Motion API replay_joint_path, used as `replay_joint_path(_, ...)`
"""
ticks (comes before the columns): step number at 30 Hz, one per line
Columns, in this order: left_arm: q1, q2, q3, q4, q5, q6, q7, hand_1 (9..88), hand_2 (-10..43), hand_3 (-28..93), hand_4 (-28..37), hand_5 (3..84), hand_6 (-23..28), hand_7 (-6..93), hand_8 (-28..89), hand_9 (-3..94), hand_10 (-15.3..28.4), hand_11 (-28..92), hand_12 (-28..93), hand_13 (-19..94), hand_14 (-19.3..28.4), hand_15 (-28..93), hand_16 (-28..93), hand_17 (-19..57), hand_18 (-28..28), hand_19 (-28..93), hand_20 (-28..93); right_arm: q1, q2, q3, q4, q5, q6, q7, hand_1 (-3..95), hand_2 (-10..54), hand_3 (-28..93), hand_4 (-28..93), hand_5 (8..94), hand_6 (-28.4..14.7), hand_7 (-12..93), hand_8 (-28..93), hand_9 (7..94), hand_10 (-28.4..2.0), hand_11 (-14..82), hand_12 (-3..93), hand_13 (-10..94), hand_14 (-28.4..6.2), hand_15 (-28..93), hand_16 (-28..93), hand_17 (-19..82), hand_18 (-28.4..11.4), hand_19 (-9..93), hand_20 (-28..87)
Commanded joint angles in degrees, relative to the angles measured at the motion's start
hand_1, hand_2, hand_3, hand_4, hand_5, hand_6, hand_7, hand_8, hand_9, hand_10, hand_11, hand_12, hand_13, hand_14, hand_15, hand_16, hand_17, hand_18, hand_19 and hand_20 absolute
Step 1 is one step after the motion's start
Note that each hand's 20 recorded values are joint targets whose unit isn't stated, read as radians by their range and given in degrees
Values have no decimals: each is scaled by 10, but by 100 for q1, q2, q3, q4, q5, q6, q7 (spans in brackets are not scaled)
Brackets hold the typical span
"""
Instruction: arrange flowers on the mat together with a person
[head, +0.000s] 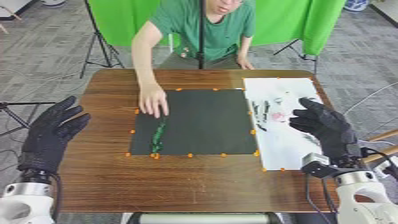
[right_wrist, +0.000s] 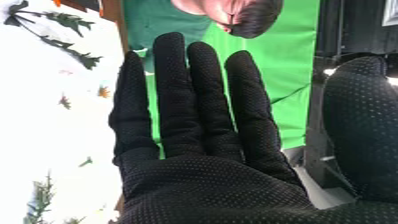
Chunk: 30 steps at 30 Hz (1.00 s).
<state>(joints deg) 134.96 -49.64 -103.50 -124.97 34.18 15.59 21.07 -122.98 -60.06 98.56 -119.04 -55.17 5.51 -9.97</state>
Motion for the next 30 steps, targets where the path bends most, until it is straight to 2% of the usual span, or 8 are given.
replay_joint_path(1,-236,109,143,71,-26,-21,15,298,-1,696,-242,370,23,241,-104,324,136,296,157,305,171,376,0,-23,224,510,77,128,203,17,-82,-113,22,-59,189,7,861,-276,471,-41,192,-100,481,-158,227,245,438,-133,374,219,160,-213,544,282)
replay_joint_path(7,-132,58,142,35,-34,0,-8,297,-3,697,-242,370,23,239,-104,323,136,295,157,305,171,375,0,-24,224,510,77,75,247,-25,-84,-277,242,-72,192,1,860,-276,468,-41,191,-100,480,-157,228,246,438,-132,376,215,161,-213,547,283)
replay_joint_path(11,-178,-10,203,62,-28,-67,-93,297,-2,696,-243,371,23,240,-104,324,136,294,157,305,171,375,0,-24,224,509,77,-167,624,123,-229,-1781,1641,356,219,-50,821,-282,468,-45,217,-105,497,-149,281,250,470,-123,443,207,194,-206,608,307)
replay_joint_path(13,-306,65,264,112,-6,-125,-39,297,-2,696,-243,370,22,240,-103,324,137,295,157,305,171,375,0,-24,224,508,78,-237,899,84,-334,-3404,2607,1221,235,-81,800,-282,487,-44,250,-116,521,-142,328,260,496,-117,491,201,219,-199,648,320)
replay_joint_path(16,-322,64,264,99,3,-131,-119,297,-2,696,-243,370,23,239,-104,324,137,295,158,304,172,376,1,-25,225,508,78,-672,1195,450,-464,-5813,2790,2859,256,-94,777,-283,515,-33,293,-128,556,-128,372,271,538,-114,535,198,248,-191,684,333)
replay_joint_path(21,37,10,44,-11,-48,15,-56,296,-3,697,-243,370,23,238,-103,325,137,296,159,305,172,377,1,-25,225,508,78,-865,1408,736,-544,-7209,1730,4116,267,-95,694,-283,544,-27,347,-124,580,-135,437,312,569,-121,598,217,276,-189,729,352)
replay_joint_path(27,67,33,13,-31,-28,-36,-57,295,-3,697,-243,371,23,237,-102,325,137,297,159,306,172,379,1,-26,225,508,79,-580,1768,747,-577,-7275,-246,4922,280,-95,519,-283,574,-27,382,-118,591,-141,484,361,578,-134,650,241,286,-202,767,371)
replay_joint_path(30,-93,61,111,24,-10,-98,-104,295,-2,697,-243,371,23,238,-102,325,137,296,158,305,172,379,1,-26,225,507,79,-483,1901,692,-505,-7108,-651,5115,318,-95,381,-283,587,-29,382,-115,598,-146,489,379,580,-141,666,249,286,-207,776,378)
